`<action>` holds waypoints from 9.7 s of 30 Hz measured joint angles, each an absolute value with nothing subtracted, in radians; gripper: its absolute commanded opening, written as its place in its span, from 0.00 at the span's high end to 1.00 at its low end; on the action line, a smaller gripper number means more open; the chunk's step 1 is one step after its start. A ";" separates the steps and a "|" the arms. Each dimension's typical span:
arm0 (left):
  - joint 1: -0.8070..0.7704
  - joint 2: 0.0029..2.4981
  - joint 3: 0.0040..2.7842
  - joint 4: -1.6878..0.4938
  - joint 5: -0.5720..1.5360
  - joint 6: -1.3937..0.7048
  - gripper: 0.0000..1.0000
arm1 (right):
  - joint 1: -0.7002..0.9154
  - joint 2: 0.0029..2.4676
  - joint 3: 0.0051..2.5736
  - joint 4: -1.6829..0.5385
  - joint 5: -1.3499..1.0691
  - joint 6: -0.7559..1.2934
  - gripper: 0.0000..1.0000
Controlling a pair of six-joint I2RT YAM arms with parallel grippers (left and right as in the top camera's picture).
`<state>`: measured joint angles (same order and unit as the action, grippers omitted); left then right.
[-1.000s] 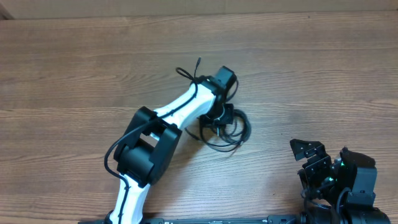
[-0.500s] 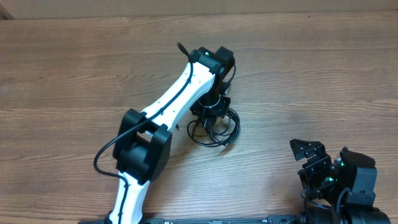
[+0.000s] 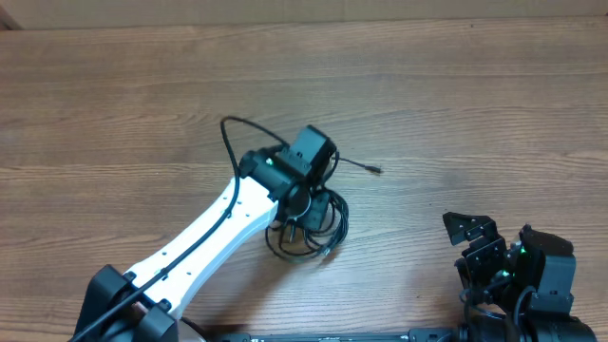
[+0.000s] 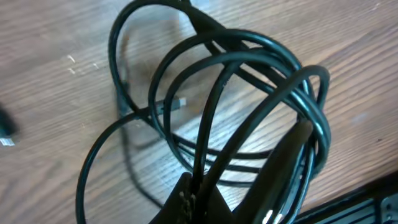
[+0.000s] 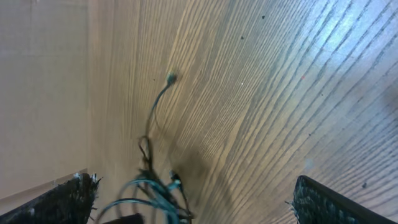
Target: Untangle cables
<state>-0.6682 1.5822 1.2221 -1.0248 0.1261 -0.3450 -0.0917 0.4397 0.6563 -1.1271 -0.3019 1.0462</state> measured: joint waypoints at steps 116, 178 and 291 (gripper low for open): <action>-0.539 1.582 1.176 -0.865 0.373 -0.149 0.96 | 0.400 1.052 0.435 -0.089 -0.680 0.871 0.53; -0.090 1.388 1.177 -0.707 1.363 0.263 0.96 | 0.365 1.056 0.436 -0.451 -0.110 1.019 0.59; -0.234 1.699 1.185 -0.809 -0.137 -0.381 0.96 | -0.531 1.116 1.150 -0.541 -0.725 0.442 0.96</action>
